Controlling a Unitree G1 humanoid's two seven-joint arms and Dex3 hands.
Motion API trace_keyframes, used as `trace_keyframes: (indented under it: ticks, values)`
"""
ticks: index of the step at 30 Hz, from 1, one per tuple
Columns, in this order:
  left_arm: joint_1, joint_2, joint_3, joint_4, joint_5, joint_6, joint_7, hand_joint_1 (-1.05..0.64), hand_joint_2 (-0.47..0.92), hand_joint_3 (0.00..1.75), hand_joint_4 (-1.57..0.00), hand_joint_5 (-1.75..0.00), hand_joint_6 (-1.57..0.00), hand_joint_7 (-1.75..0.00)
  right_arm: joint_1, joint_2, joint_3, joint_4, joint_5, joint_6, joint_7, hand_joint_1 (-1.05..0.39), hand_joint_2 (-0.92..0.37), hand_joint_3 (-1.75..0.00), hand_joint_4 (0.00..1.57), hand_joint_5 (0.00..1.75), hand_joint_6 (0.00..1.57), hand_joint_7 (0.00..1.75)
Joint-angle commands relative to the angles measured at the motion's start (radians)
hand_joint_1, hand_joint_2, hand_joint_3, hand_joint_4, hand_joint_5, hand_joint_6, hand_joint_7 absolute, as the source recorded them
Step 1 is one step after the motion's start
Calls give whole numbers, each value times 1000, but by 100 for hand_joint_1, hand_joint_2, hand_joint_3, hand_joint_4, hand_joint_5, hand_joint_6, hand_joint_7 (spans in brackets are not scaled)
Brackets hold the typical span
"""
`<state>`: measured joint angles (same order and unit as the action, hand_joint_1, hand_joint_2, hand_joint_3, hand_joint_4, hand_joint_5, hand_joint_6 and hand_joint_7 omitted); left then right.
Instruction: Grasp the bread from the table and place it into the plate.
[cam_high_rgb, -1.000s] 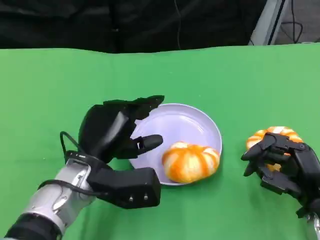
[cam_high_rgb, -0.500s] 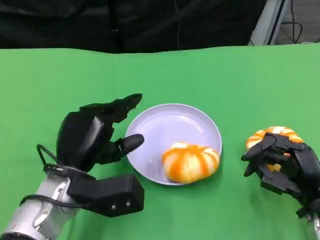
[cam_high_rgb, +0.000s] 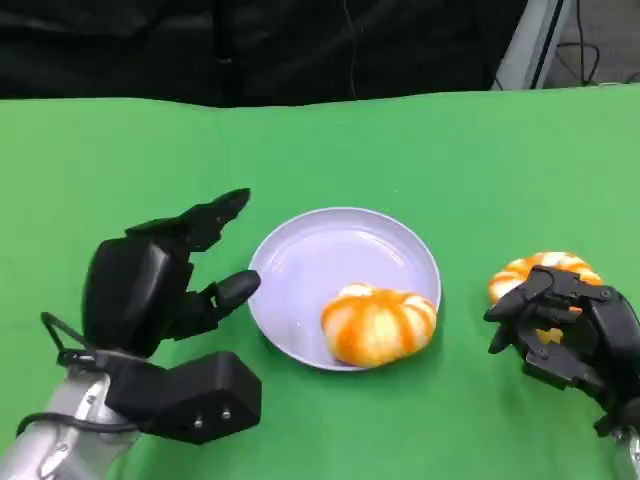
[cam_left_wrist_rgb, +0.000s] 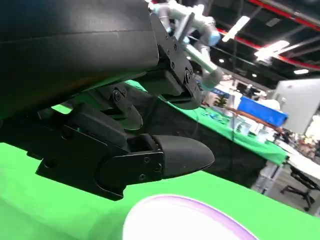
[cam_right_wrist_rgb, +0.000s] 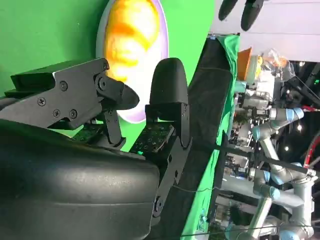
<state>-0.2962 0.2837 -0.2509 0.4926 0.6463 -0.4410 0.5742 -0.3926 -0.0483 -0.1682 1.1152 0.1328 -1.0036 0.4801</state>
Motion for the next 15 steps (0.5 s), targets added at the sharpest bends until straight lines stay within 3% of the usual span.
trace_keyframes:
  ticks: [1,7,15]
  values:
    - [42,30,38,-36,-49,-18,-37,-80,92,67,-81,0,-62,0,0,-14,-2,-1,4,3,-4,6,-83,-68,84,142,89,99]
    - [62,30,57,-54,-63,-25,-54,-79,92,67,-81,0,-62,0,0,-15,-3,-1,3,1,-5,5,-83,-68,84,142,88,101]
    - [92,32,98,11,-152,-175,-68,-75,92,60,-84,-1,-65,-1,1,-16,-7,-3,8,2,2,6,-83,-67,84,142,88,100]
